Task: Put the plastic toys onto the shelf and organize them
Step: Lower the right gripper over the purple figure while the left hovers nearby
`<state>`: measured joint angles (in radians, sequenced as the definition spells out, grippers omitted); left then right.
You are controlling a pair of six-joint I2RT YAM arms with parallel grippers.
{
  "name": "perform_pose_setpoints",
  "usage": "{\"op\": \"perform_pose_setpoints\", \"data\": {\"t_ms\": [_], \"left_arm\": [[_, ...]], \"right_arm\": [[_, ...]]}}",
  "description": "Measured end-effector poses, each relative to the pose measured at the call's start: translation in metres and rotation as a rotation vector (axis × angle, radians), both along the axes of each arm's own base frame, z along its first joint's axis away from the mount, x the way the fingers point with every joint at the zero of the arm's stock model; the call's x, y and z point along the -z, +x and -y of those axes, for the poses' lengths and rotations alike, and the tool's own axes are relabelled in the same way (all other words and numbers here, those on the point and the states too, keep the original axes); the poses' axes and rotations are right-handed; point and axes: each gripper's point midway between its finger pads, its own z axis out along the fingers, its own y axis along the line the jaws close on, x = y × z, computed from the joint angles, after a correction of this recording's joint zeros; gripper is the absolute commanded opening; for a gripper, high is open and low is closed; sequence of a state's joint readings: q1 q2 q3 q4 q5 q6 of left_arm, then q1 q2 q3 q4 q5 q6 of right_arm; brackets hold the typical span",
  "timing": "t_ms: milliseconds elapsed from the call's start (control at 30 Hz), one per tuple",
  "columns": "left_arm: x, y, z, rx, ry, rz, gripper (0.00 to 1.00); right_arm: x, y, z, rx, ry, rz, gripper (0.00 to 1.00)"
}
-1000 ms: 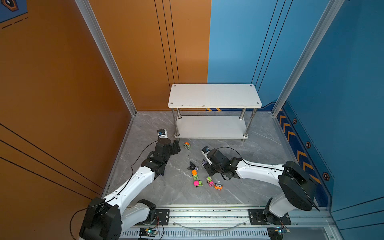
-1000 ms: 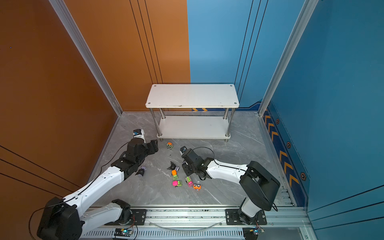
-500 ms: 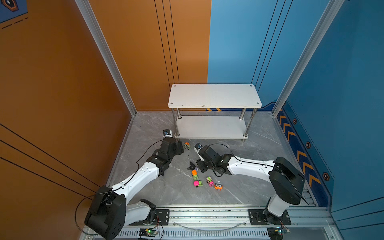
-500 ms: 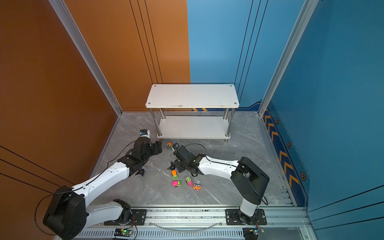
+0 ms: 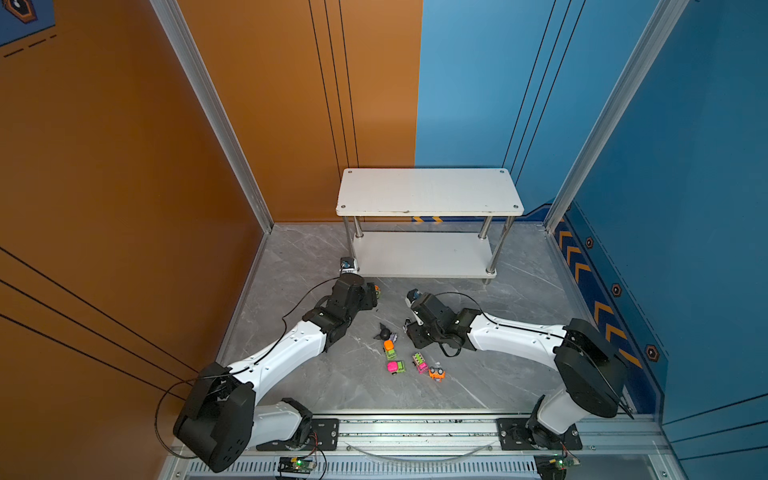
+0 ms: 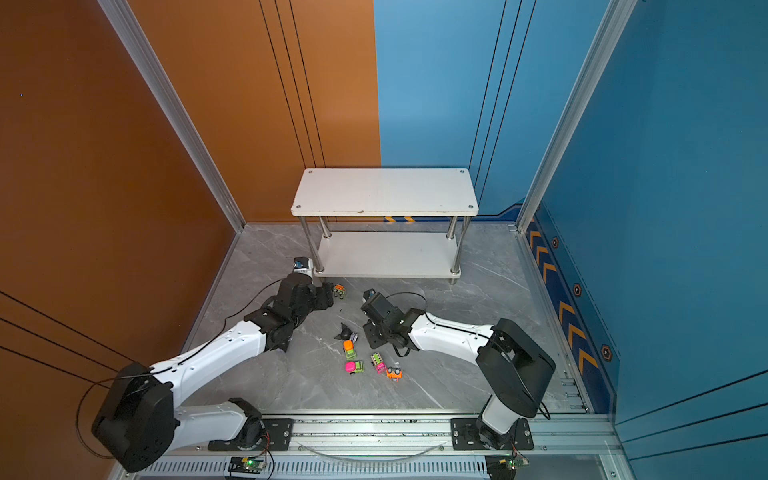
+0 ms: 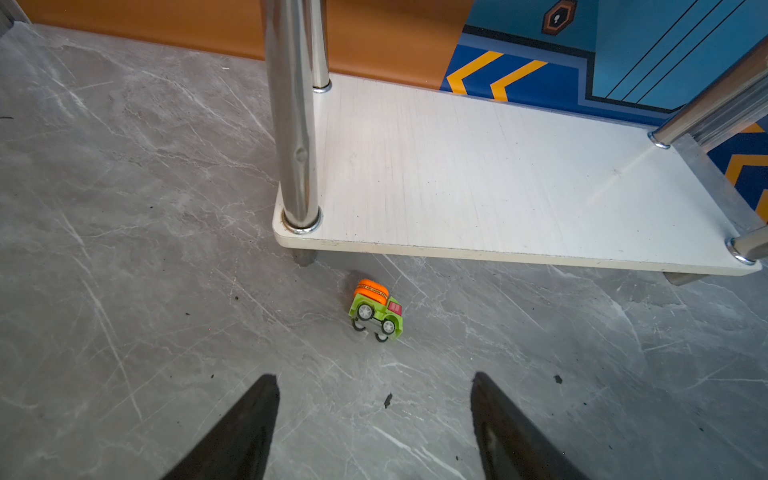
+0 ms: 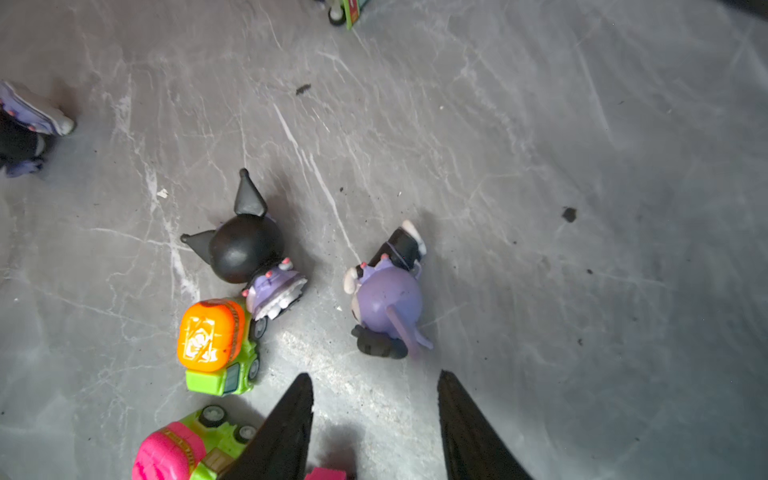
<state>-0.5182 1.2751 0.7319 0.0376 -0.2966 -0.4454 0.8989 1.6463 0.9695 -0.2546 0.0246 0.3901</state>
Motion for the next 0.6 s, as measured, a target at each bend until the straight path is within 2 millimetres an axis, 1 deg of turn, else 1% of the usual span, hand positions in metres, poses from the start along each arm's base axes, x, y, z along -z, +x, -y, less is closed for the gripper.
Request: {"op": "perform_pose_setpoints", "data": {"t_ms": [133,233,300,400,467,600], "left_arm": [[0.009,0.001,0.001,0.000,0.013,-0.023,0.75],[0.013,0.001,0.001,-0.001,0.016,-0.031,0.75],[0.014,0.002,0.001,-0.003,0.012,-0.031,0.75],[0.018,0.003,0.002,-0.003,0.015,-0.039,0.75],[0.021,0.005,0.003,-0.003,0.018,-0.046,0.75],[0.026,0.008,0.006,-0.003,0.019,-0.060,0.75]], "right_arm": [[0.017,-0.002,-0.001,-0.007,-0.023,-0.041,0.41],[0.022,0.000,-0.006,-0.011,-0.026,-0.053,0.37],[0.020,0.005,-0.013,-0.017,-0.021,-0.049,0.35],[0.010,0.014,-0.028,-0.041,-0.013,-0.029,0.32],[0.003,0.019,-0.043,-0.065,-0.005,-0.012,0.31],[-0.007,0.018,-0.072,-0.116,-0.003,0.015,0.31]]}}
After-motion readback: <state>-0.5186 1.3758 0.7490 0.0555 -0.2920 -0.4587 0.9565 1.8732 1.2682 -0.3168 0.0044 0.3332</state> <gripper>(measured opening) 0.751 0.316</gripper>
